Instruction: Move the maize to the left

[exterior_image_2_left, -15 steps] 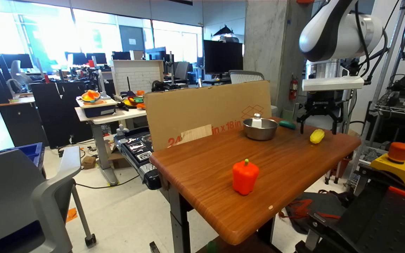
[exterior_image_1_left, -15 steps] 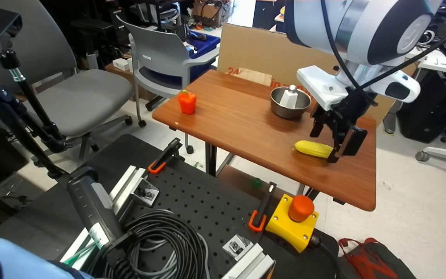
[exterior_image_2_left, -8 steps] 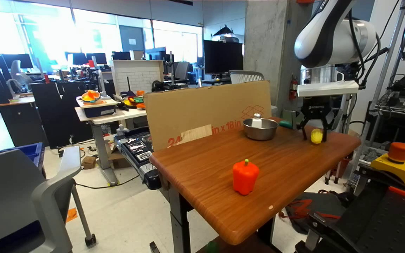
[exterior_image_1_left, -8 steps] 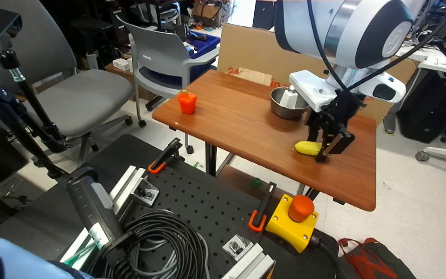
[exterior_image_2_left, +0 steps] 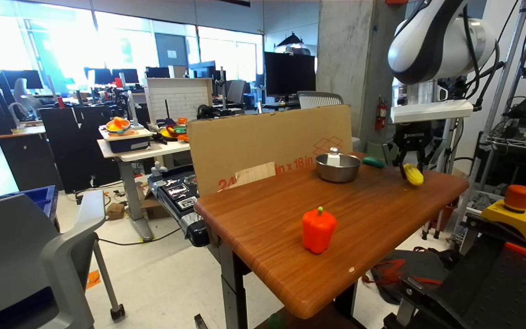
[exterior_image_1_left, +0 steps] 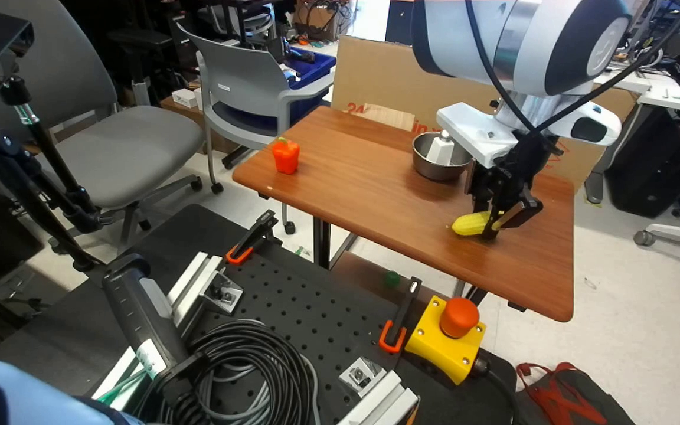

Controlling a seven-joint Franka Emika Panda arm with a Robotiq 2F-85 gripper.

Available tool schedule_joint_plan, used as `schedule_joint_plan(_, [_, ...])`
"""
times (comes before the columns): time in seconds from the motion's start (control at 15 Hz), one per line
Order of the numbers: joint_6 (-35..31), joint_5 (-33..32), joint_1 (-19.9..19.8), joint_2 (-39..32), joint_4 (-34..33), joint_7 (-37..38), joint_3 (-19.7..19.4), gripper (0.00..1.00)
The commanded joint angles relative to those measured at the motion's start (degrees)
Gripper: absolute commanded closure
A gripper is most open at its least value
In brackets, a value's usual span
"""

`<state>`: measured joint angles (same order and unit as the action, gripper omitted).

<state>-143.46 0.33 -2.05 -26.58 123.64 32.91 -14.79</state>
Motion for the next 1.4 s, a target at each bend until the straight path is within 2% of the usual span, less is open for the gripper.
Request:
schedule_joint_plan(0.0, [-5.99, -8.92, 4.96, 7.27, 8.4, 0.31, -2.24, 0.91])
schedule_joint_plan(0.27, [-13.4, -16.75, 9.34, 14.54, 17.03, 1.04, -0.73, 0.91])
schedule_joint_plan(0.4, [-15.54, -17.26, 10.85, 16.72, 19.48, 1.47, 1.54, 0.91])
schedule_joint_plan(0.6, [-17.88, -14.46, 11.99, 17.72, 20.63, 1.74, 6.04, 0.91])
schedule_joint_plan(0.8, [-18.11, -10.03, 12.08, 15.94, 18.87, 0.52, 10.74, 0.91])
schedule_joint_plan(0.93, [-17.6, -8.88, 12.53, 13.41, 16.86, 0.97, 12.37, 0.91])
schedule_joint_plan(1.33, [-15.81, -13.58, 16.4, 5.9, 11.76, 2.93, 9.38, 0.91])
